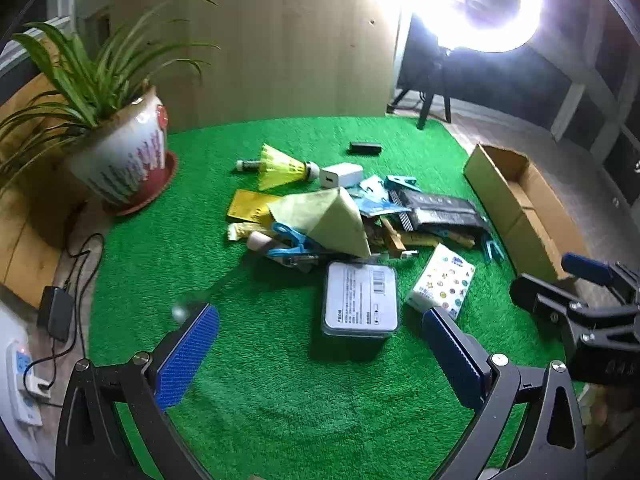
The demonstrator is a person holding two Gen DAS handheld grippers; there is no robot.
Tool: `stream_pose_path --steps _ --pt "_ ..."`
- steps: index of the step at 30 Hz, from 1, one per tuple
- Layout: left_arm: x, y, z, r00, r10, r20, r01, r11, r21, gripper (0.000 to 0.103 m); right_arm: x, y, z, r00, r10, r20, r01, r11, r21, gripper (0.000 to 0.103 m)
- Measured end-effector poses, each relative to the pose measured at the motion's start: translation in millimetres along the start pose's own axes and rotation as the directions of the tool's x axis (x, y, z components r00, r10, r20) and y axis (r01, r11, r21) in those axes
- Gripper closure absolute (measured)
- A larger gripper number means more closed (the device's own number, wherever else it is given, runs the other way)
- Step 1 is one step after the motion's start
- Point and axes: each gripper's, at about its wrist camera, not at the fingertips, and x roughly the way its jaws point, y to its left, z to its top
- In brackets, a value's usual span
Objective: Organize objects
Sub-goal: 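Move the left tool to the grey tin while the right tool approaches the Vinda tissue pack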
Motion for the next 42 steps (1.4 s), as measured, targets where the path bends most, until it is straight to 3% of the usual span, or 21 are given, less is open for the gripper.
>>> stream_pose_path --steps 9,18,26,42 --pt "35 -6 -11 0.997 -0.045 -0.066 0.046 0.999 0.024 0.0 23 -2 1 0.998 0.025 -0.056 -0.023 0.999 0.035 0.001" --pt "61 -10 -14 0.994 -0.074 -0.081 0.076 0.997 0.032 0.0 54 -2 6 0.991 0.042 -0.129 -0.032 0.996 0.081 0.001" --pt "82 -11 -18 0.992 -0.075 -0.098 0.079 0.996 0.039 0.0 85 -12 7 0.976 0.065 -0.208 -0.026 0.983 0.181 0.007" --pt "104 -18 -14 0.992 -0.073 -0.101 0.079 0.996 0.052 0.0 117 -18 14 0.961 0.064 -0.27 0.002 0.972 0.237 0.011"
